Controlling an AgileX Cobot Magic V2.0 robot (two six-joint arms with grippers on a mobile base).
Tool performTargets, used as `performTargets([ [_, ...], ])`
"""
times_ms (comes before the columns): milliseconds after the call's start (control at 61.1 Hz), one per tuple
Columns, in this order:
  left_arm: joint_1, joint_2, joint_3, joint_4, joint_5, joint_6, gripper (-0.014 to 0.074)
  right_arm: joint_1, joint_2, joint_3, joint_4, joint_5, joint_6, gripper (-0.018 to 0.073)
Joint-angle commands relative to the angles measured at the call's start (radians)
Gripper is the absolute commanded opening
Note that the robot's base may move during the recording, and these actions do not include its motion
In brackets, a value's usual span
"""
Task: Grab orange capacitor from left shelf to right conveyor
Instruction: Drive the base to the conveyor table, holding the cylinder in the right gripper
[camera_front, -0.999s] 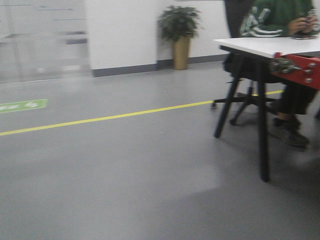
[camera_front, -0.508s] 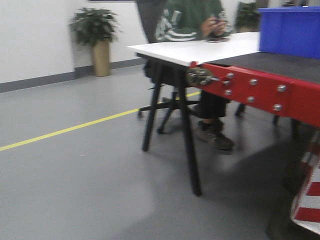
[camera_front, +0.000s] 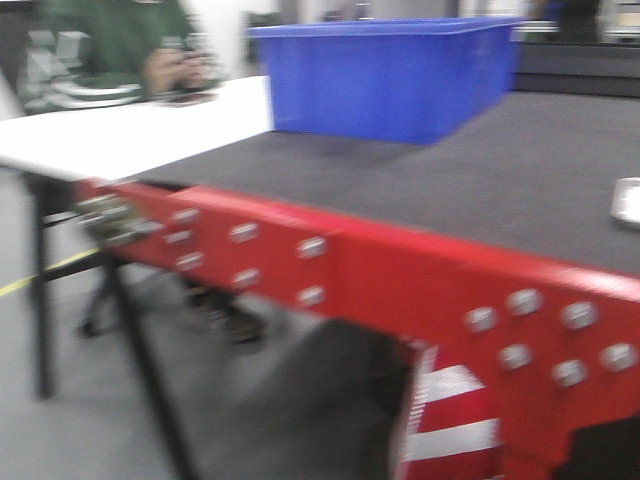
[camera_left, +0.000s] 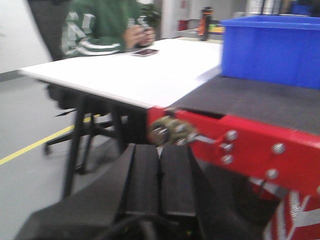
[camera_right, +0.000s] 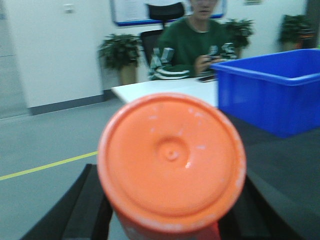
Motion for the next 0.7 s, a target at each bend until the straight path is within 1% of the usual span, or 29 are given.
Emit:
performTargets([
  [0, -0.002, -0.007, 0.022, -0.003, -0.085, 0.0, -0.0126, -0.001, 0.015, -0.028, -0.021, -0.094, -0.009, 0.005],
  [688, -0.002, -0.007, 0.022, -0.003, -0.085, 0.0, -0.0126, -0.001, 0.015, -0.028, -0.021, -0.094, -0.009, 0.005],
])
